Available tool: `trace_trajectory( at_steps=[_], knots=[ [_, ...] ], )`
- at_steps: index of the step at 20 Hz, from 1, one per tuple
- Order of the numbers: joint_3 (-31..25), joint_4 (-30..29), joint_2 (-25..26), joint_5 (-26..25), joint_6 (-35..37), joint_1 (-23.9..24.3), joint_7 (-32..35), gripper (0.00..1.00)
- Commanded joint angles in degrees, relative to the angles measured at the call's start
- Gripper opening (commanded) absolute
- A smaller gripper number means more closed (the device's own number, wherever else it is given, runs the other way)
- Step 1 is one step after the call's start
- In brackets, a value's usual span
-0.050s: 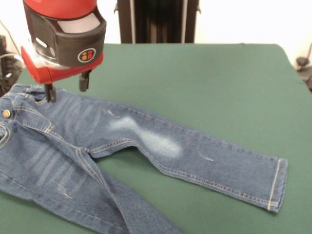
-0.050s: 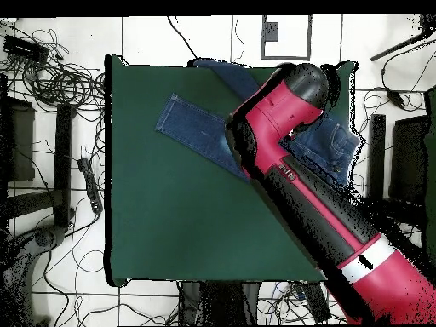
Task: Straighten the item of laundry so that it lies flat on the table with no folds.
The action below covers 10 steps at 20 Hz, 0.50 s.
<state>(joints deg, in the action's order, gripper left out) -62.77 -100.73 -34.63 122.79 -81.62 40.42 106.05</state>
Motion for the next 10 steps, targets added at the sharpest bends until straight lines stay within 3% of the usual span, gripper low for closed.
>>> trace_trajectory(
  at_steps=[1,10],
  knots=[
    [4.78,-7.83,5.21,-0.59,4.18,-1.32,-8.47,1.00],
    [3.81,-12.33,2.25,2.13,5.03,0.85,-10.23,1.00]
  ],
)
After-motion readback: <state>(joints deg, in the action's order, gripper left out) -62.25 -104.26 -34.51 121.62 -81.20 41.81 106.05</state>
